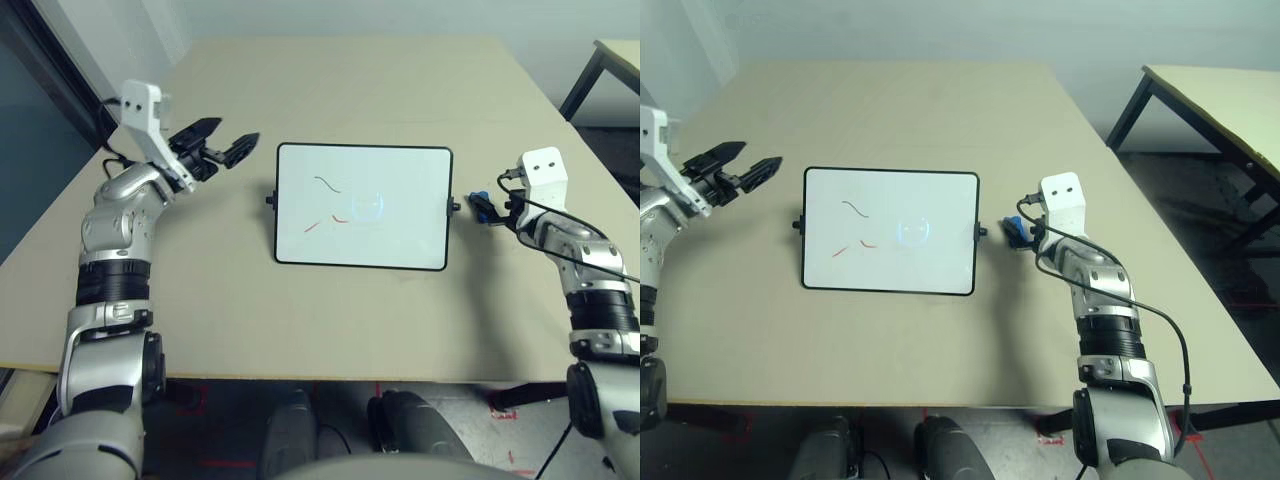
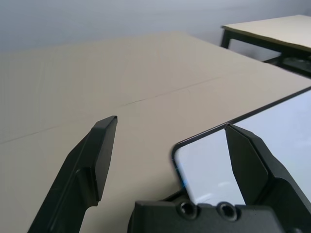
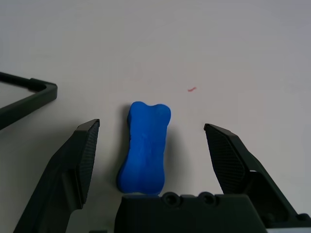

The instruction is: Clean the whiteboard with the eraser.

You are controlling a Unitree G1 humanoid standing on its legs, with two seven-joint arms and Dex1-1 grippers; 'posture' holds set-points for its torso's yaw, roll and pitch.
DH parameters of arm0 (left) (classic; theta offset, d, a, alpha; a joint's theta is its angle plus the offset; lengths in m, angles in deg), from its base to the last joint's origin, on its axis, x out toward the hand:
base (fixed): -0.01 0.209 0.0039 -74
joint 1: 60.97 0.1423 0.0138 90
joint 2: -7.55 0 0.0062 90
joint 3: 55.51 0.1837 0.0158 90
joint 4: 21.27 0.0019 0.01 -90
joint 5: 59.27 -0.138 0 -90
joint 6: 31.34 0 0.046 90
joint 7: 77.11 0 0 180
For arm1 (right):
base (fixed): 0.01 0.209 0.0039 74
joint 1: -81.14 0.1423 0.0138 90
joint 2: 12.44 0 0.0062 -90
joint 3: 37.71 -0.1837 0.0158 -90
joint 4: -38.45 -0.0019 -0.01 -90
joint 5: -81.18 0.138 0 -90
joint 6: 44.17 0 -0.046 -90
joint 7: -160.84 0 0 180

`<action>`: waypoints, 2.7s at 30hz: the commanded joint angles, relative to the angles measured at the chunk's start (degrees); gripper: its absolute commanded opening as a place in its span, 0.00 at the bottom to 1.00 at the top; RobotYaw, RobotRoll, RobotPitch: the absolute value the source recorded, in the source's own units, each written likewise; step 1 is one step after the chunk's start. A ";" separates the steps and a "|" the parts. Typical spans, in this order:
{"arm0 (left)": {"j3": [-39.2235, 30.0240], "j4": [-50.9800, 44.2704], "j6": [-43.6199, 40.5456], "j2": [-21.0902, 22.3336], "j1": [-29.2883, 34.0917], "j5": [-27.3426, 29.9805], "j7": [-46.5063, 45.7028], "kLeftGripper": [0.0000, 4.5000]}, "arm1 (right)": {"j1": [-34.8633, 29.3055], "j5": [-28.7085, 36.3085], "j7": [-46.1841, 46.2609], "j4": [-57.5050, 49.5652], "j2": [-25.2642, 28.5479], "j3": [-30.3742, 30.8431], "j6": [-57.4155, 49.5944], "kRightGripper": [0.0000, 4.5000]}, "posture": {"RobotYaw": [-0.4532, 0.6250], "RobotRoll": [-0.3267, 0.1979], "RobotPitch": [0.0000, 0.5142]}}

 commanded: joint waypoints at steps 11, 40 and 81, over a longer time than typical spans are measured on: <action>5.01 0.07 -4.18 -0.48 -1.41 -1.03 4.50 1.00 | 1.98 -1.90 2.00 8.98 -1.84 0.15 0.98 0.72 | 0.32 0.62 0.06; 13.43 -5.11 -15.09 8.85 -0.40 -2.80 19.33 1.00 | 7.18 3.30 -11.54 -29.92 -0.54 25.09 -25.40 0.13 | 0.28 0.62 0.08; 15.36 -11.27 -19.61 12.94 4.42 -2.95 23.02 1.00 | 17.05 -7.41 -14.54 -15.18 -9.48 35.75 -20.29 0.13 | 0.32 0.62 0.13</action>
